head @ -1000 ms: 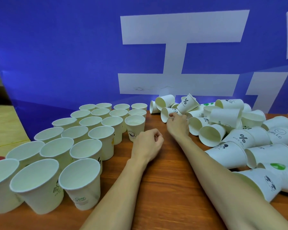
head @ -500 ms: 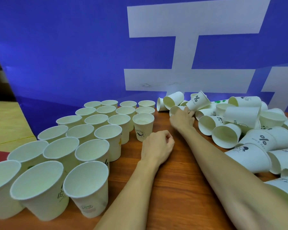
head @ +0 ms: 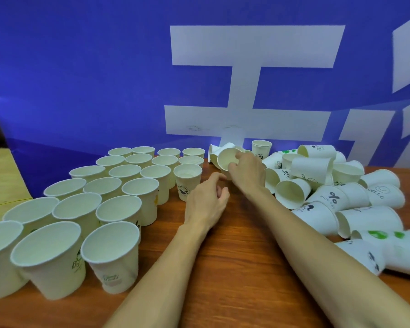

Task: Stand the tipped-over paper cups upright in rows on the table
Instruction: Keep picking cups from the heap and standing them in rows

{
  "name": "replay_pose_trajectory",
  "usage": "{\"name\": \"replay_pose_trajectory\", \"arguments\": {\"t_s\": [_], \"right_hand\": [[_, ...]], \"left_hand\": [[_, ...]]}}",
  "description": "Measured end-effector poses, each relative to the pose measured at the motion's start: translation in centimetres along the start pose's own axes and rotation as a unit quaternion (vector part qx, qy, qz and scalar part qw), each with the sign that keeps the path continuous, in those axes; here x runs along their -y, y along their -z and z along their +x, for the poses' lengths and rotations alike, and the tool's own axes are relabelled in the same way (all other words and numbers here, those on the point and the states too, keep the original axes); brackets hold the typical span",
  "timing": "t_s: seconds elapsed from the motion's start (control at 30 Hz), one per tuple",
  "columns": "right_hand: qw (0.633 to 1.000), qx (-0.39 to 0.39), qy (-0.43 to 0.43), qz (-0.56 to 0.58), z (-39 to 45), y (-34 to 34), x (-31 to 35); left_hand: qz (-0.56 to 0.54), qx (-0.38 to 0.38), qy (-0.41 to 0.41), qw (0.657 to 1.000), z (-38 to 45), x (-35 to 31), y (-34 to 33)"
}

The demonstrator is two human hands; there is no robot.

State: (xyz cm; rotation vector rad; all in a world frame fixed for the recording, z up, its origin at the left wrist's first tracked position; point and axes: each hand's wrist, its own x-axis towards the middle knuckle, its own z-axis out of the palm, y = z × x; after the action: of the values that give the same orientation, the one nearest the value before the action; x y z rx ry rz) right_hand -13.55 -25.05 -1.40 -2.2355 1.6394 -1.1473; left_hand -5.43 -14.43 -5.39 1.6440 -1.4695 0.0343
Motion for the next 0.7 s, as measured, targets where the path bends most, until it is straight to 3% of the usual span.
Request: {"name": "replay_pose_trajectory", "arguments": {"t_s": [0.33, 0.5, 0.7], "right_hand": [[0.998, 0.046, 0.005, 0.035, -2.7, 1.5, -0.8], [0.991, 0.046, -0.03, 0.119, -3.5, 0.3, -2.6], [0.982, 0.031, -0.025, 0.186, -3.8, -0.3, -3.6]], "left_hand": [[0.079, -0.082, -0.057, 0.992, 0.3, 0.0, 0.4], [0.144, -0.115, -0.114, 0.976, 0.8, 0.4, 0.3], [0.206, -0.078, -0.202, 0.954, 1.0, 0.2, 0.1]]}}
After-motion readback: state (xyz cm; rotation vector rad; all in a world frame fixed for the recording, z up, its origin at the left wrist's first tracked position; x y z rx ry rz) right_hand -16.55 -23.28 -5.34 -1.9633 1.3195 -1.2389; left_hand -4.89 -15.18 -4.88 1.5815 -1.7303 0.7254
